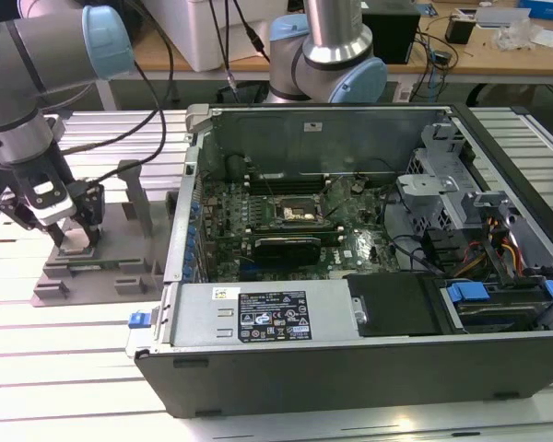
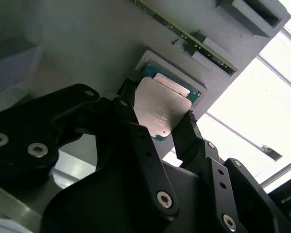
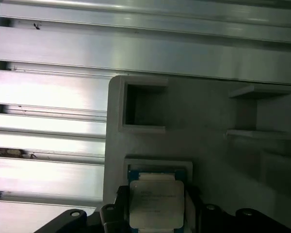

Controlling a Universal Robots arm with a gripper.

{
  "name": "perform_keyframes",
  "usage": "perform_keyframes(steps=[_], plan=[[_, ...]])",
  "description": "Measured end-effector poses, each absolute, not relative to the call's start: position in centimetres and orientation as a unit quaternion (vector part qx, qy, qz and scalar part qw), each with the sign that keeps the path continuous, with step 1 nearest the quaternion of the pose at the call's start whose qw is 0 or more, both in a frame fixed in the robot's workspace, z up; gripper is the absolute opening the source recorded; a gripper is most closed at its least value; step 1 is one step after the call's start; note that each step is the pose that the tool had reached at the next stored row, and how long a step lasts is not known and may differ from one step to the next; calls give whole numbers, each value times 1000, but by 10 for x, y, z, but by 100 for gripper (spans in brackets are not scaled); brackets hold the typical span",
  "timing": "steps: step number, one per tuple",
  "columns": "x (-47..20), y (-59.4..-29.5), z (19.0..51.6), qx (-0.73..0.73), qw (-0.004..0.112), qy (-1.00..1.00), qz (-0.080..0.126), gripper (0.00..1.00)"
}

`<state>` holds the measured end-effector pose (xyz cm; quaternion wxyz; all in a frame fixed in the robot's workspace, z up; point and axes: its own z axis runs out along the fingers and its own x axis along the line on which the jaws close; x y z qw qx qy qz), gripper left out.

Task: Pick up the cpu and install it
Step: 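Pick up the cpu and move it towards the insertion slot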

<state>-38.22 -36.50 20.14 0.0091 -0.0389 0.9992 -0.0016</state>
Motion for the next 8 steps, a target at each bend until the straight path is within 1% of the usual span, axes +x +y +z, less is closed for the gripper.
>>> perform_keyframes(steps=[8], plan=[[-382, -365, 243, -39, 9, 999, -2, 55]])
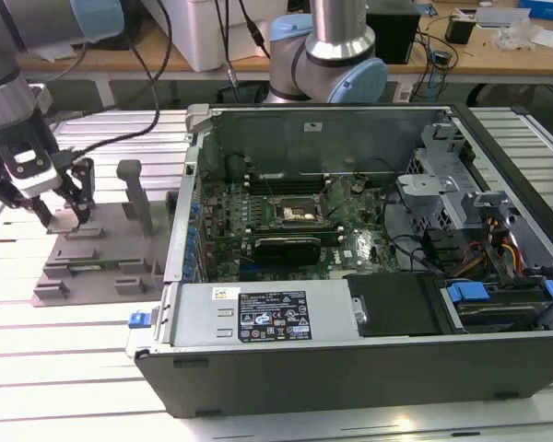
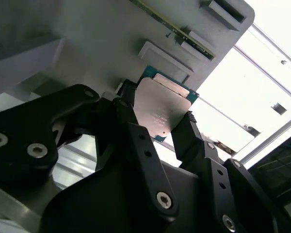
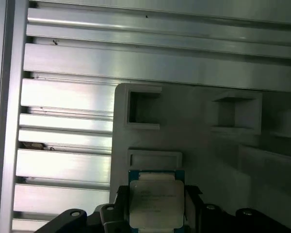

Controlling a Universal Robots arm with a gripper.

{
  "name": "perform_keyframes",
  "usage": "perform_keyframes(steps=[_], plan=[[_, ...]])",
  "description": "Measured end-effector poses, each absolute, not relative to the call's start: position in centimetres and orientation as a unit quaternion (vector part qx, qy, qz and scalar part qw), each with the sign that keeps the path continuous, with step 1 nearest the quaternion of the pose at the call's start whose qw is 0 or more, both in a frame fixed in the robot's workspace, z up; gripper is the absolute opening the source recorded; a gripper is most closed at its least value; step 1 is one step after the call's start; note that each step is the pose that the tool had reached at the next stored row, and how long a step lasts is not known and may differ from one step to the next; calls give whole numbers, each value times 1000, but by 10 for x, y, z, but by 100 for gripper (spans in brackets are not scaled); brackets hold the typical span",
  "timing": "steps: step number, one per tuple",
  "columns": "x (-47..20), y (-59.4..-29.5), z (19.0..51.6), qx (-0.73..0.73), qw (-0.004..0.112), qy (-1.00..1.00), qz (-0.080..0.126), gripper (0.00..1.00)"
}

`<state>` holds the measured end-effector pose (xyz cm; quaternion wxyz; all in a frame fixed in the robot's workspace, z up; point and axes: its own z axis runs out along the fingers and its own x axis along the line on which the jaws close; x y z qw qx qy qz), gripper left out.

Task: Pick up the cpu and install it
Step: 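Pick up the cpu and move it towards the insertion slot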

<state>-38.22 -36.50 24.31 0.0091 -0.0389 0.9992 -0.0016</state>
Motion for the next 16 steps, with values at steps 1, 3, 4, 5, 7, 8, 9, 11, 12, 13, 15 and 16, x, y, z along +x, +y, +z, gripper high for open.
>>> perform_keyframes(steps=[1, 3, 4, 5, 7, 8, 9, 11, 12, 13, 15, 16], plan=[[-382, -365, 252, -39, 9, 999, -2, 55], [-382, -365, 262, -39, 9, 999, -2, 55], [-382, -365, 268, -39, 9, 999, -2, 55], [-382, -365, 273, -39, 9, 999, -2, 55], [-382, -365, 285, -39, 9, 999, -2, 55], [-382, -365, 289, -39, 9, 999, -2, 55], [-382, -365, 298, -39, 9, 999, -2, 55], [-382, -365, 307, -39, 9, 999, -2, 55], [-382, -365, 311, -39, 9, 999, -2, 55], [-382, -365, 315, -39, 9, 999, -2, 55], [-382, -365, 322, -39, 9, 999, -2, 55], [-382, -365, 327, -39, 9, 999, -2, 55]])
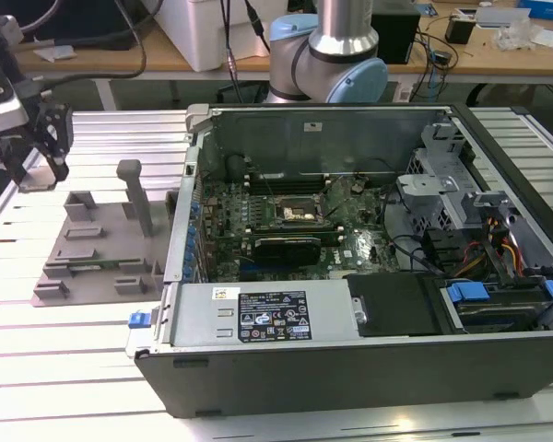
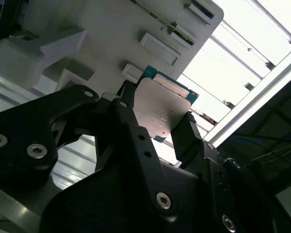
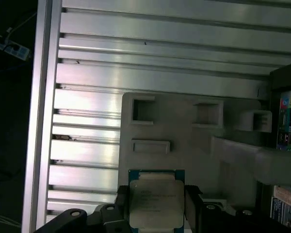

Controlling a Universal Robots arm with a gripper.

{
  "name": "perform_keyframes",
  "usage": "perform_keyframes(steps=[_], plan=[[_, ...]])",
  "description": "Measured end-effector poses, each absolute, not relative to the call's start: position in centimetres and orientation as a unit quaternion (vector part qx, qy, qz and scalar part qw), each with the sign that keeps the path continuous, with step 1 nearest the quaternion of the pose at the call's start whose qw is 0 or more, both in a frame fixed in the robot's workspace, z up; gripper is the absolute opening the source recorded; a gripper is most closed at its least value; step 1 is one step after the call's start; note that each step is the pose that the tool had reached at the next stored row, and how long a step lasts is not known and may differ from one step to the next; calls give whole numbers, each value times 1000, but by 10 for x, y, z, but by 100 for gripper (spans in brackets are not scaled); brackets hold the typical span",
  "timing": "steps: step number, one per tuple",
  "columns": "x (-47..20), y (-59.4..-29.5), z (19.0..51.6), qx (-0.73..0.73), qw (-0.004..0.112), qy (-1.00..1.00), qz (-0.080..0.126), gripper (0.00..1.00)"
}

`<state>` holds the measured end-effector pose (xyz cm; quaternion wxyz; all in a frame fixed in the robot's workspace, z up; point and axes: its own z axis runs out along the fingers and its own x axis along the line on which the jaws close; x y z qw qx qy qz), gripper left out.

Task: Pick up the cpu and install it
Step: 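Pick up the cpu and move it towards the insertion slot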

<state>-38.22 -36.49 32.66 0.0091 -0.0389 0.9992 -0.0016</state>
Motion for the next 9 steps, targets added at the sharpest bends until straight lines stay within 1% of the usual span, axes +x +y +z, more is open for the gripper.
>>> perform_keyframes(steps=[7, 9], plan=[[-382, -365, 360, -39, 9, 999, -2, 55], [-382, -365, 360, -39, 9, 999, -2, 55]])
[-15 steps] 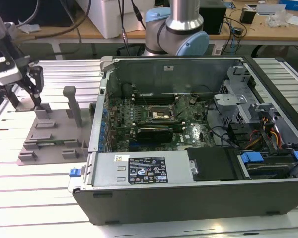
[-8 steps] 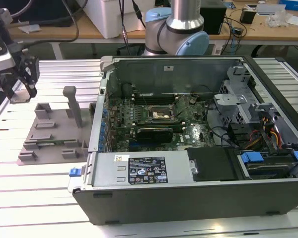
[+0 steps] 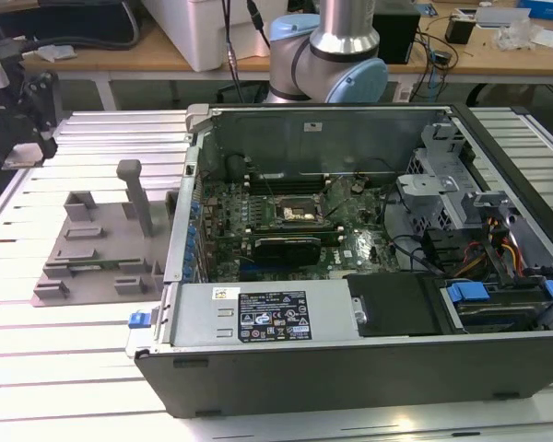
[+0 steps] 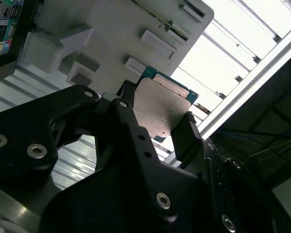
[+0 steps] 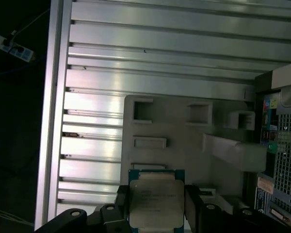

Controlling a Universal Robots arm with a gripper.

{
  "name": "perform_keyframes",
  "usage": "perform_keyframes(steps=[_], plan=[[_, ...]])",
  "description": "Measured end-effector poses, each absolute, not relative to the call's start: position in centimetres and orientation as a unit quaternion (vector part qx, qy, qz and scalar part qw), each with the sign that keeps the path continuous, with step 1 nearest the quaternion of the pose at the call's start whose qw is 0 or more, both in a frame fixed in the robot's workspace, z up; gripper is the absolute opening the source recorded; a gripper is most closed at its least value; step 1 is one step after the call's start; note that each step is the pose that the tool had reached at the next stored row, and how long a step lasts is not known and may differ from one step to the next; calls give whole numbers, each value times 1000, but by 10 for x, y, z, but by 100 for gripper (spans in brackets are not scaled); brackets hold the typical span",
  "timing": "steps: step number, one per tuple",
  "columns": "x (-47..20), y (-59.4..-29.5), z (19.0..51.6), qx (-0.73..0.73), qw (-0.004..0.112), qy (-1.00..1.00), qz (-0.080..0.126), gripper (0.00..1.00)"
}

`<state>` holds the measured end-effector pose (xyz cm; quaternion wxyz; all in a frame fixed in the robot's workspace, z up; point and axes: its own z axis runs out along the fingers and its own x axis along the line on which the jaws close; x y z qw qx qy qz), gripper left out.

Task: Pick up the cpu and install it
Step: 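Pick up the cpu and move it towards the insertion slot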

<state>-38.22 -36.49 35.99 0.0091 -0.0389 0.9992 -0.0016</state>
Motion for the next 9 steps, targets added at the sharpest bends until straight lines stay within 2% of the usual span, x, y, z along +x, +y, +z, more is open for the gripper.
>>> perform_keyframes(steps=[9], plan=[[-379, -365, 362, -39, 9, 999, -2, 55]])
